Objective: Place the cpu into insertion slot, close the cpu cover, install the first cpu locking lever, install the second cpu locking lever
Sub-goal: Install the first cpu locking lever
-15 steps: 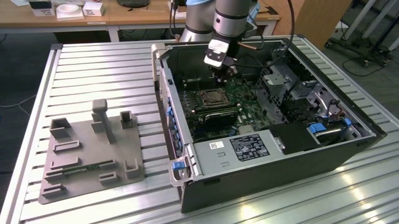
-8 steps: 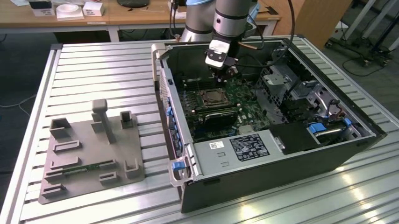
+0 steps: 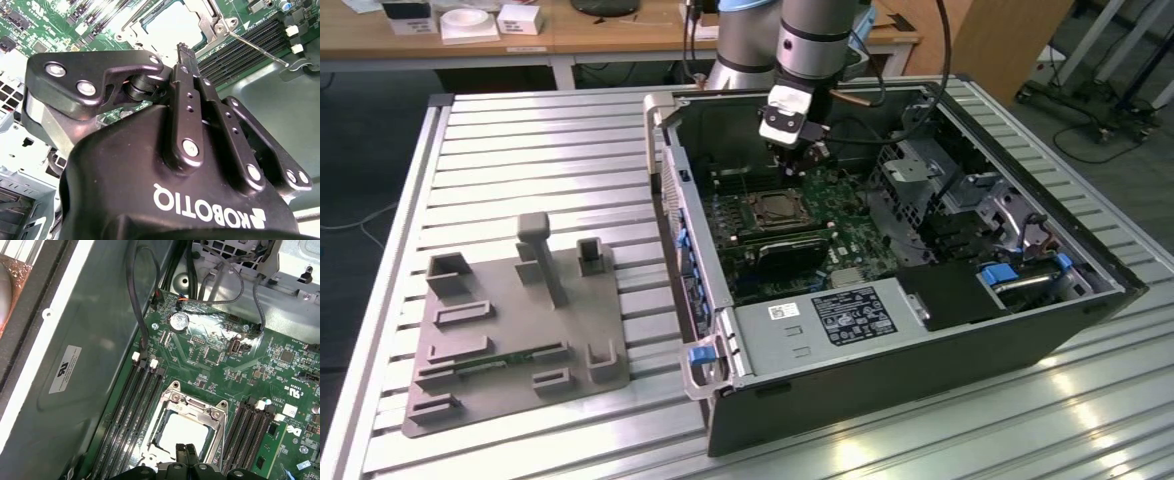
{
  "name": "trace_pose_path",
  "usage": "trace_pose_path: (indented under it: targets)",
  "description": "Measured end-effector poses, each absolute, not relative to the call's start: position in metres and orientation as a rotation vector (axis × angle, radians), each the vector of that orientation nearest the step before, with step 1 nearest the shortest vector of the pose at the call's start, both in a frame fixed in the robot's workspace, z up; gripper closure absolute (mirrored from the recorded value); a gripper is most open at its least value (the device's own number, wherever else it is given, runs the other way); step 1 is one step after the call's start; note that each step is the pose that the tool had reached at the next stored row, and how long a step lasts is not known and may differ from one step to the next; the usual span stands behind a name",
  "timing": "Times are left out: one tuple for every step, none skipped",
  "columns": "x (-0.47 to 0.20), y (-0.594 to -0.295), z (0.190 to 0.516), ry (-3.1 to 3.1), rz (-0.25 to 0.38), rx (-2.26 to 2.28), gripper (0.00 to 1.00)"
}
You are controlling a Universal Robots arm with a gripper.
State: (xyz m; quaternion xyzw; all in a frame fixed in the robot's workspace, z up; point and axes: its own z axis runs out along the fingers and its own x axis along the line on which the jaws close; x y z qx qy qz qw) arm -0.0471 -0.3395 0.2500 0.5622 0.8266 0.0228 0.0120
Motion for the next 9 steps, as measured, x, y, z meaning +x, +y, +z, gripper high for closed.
trace_pose_path:
  targets:
    - [-0.0472, -0.3395, 0.25, 2.577, 0.071, 1.753, 0.9]
    - [-0.0472, -0.3395, 0.25, 2.578, 0.071, 1.752, 0.9]
    - [-0.0472, -0.3395, 0.25, 2.579, 0.071, 1.75, 0.9]
    - [-0.0472, -0.3395, 0.25, 2.581, 0.071, 1.747, 0.9]
    - [-0.0472, -0.3395, 0.25, 2.584, 0.072, 1.743, 0.9]
    - [-0.0472, -0.3395, 0.25, 2.59, 0.072, 1.736, 0.9]
    - [-0.0472, -0.3395, 0.25, 2.595, 0.072, 1.727, 0.9]
    - [-0.0472, -0.3395, 0.25, 2.602, 0.073, 1.718, 0.9]
    - [-0.0472, -0.3395, 0.25, 2.609, 0.073, 1.708, 0.9]
